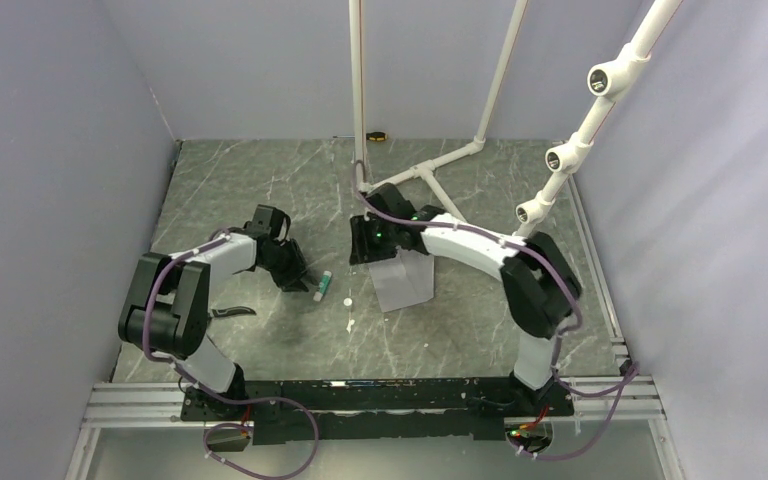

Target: Place the letter into the envelope and seal it

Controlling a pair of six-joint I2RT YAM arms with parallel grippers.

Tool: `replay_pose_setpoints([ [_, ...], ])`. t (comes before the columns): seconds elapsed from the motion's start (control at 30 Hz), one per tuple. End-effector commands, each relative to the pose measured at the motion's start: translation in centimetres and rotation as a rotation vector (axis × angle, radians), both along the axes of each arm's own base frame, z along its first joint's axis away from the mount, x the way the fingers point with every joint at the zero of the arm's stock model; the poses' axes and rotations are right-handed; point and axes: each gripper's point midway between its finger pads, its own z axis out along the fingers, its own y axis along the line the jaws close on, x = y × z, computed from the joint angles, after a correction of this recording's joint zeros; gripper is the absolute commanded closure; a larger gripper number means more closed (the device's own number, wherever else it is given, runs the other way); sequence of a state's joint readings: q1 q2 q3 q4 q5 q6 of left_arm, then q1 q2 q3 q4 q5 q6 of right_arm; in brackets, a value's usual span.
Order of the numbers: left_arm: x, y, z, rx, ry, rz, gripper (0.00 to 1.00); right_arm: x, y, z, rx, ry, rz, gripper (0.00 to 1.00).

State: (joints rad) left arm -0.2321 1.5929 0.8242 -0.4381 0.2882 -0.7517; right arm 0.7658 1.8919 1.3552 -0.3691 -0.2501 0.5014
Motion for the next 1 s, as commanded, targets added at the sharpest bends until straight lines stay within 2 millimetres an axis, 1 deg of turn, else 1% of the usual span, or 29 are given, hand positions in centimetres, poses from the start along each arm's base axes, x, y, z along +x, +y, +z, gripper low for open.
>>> replay_pose_setpoints([
  [0.0, 0.8, 0.5, -0.4, 0.042, -0.010, -0.017, 0.63, 3.4, -5.3, 3.8, -0.087, -0.191, -0.226, 0.53],
  [0.07, 0.9, 0.8, -0.4, 0.064, -0.011, -0.011, 0.63, 4.0, -8.1, 4.0, -0.162, -0.232, -0.299, 0.53],
  [0.13, 1.3, 1.7, -0.1, 0.115, -0.019, 0.007, 0.62, 4.6, -11.3, 3.7, -0.255, -0.238, -0.385, 0.53],
  [0.17, 1.5, 2.4, -0.1, 0.158, -0.028, 0.028, 0.62, 4.6, -13.0, 3.0, -0.314, -0.221, -0.434, 0.54],
  [0.27, 2.1, 3.3, 0.7, 0.210, -0.086, 0.065, 0.62, 4.8, -17.7, 0.5, -0.457, -0.159, -0.598, 0.61],
  [0.33, 2.7, 3.4, 1.2, 0.220, -0.124, 0.066, 0.65, 4.8, -19.6, -0.7, -0.504, -0.134, -0.670, 0.67],
  [0.37, 3.2, 3.1, 1.6, 0.221, -0.148, 0.056, 0.66, 5.0, -20.2, -0.9, -0.513, -0.129, -0.693, 0.70],
  [0.47, 4.7, 2.2, 3.3, 0.217, -0.226, 0.012, 0.68, 5.8, -21.9, -1.0, -0.568, -0.151, -0.738, 0.73],
  [0.53, 5.9, 0.9, 4.8, 0.197, -0.287, -0.029, 0.71, 6.2, -22.8, -1.6, -0.617, -0.139, -0.747, 0.75],
  [0.6, 7.1, -1.0, 6.4, 0.156, -0.353, -0.075, 0.72, 6.3, -23.6, -2.4, -0.649, -0.115, -0.741, 0.76],
  [0.67, 8.1, -3.1, 7.7, 0.095, -0.407, -0.127, 0.72, 6.1, -23.8, -3.3, -0.647, -0.085, -0.734, 0.78],
  [0.73, 8.8, -5.4, 8.1, 0.030, -0.429, -0.181, 0.72, 6.2, -23.3, -4.1, -0.603, -0.055, -0.711, 0.81],
  [0.83, 9.6, -8.8, 7.5, -0.064, -0.402, -0.264, 0.72, 6.2, -21.9, -4.5, -0.510, -0.025, -0.660, 0.84],
  [0.9, 9.8, -10.5, 6.2, -0.078, -0.376, -0.308, 0.73, 6.3, -21.1, -4.4, -0.459, -0.029, -0.626, 0.84],
  [0.93, 9.8, -11.4, 5.2, -0.081, -0.355, -0.330, 0.74, 6.3, -20.8, -4.2, -0.433, -0.029, -0.614, 0.84],
  [0.97, 9.6, -12.4, 4.6, -0.090, -0.344, -0.354, 0.74, 6.4, -20.5, -4.2, -0.410, -0.028, -0.600, 0.84],
])
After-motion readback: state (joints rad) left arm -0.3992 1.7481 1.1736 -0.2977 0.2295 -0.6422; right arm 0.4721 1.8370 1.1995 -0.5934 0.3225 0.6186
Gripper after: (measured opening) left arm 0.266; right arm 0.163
